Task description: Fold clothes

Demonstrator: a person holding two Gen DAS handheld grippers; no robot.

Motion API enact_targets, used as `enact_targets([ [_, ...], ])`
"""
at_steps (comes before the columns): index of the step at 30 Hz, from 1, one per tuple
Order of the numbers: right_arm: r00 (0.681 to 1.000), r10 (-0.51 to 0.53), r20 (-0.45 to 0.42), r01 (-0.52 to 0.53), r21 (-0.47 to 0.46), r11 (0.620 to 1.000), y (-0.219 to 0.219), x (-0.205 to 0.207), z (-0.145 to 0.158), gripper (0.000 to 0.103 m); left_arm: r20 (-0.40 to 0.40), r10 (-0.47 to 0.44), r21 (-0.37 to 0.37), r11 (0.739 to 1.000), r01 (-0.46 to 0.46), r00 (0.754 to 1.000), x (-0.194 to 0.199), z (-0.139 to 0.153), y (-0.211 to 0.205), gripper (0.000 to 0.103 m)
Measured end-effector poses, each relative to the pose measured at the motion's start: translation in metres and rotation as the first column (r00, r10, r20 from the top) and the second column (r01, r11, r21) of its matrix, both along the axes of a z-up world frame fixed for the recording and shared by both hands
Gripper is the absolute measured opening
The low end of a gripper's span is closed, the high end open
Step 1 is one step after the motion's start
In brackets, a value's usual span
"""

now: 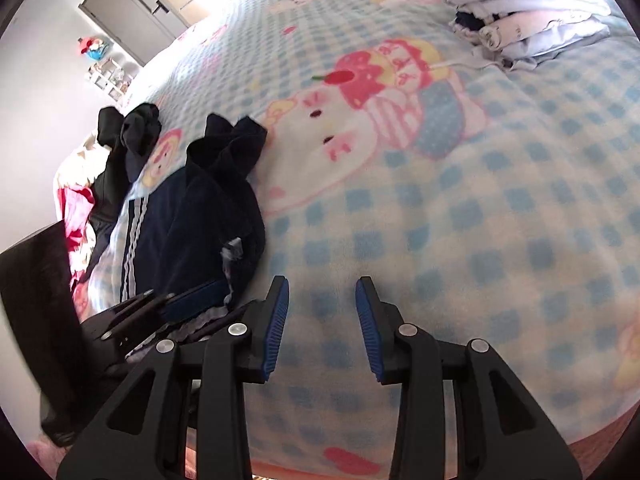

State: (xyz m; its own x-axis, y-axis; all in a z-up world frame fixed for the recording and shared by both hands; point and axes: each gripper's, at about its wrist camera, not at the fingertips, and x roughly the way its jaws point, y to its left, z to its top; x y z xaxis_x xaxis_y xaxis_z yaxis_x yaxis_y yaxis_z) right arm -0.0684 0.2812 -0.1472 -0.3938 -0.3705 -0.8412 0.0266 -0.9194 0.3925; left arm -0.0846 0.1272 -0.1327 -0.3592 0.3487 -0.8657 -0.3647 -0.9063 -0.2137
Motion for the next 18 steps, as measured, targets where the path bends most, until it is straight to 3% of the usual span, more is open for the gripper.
enact_targets([
  [3, 1.000, 0.012, 0.011, -0.012, -0.002, 1.000, -0.002, -0.004, -0.002, 0.036, -0.024, 0.051, 0.033, 0.998, -0.050, 0.998, 0.001, 0.011, -0.011, 0.006],
  [9, 0.999, 0.049, 0.009, -0.049, 0.007, 0.999, -0.016, -0.013, 0.002, 0.039, -0.104, 0.163, 0.201, 0.970, -0.140, 0.981, 0.013, 0.068, -0.078, 0.006],
  [12, 0.998, 0.068, 0.000, -0.068, 0.012, 0.998, -0.026, -0.020, 0.006, 0.039, -0.130, 0.248, 0.236, 0.948, -0.213, 0.960, 0.015, 0.083, -0.122, 0.005],
  [18, 0.993, 0.118, -0.008, -0.118, 0.026, 0.993, -0.052, -0.037, 0.011, 0.039, -0.063, 0.430, 0.215, 0.887, -0.408, 0.901, -0.009, 0.052, -0.207, 0.005],
])
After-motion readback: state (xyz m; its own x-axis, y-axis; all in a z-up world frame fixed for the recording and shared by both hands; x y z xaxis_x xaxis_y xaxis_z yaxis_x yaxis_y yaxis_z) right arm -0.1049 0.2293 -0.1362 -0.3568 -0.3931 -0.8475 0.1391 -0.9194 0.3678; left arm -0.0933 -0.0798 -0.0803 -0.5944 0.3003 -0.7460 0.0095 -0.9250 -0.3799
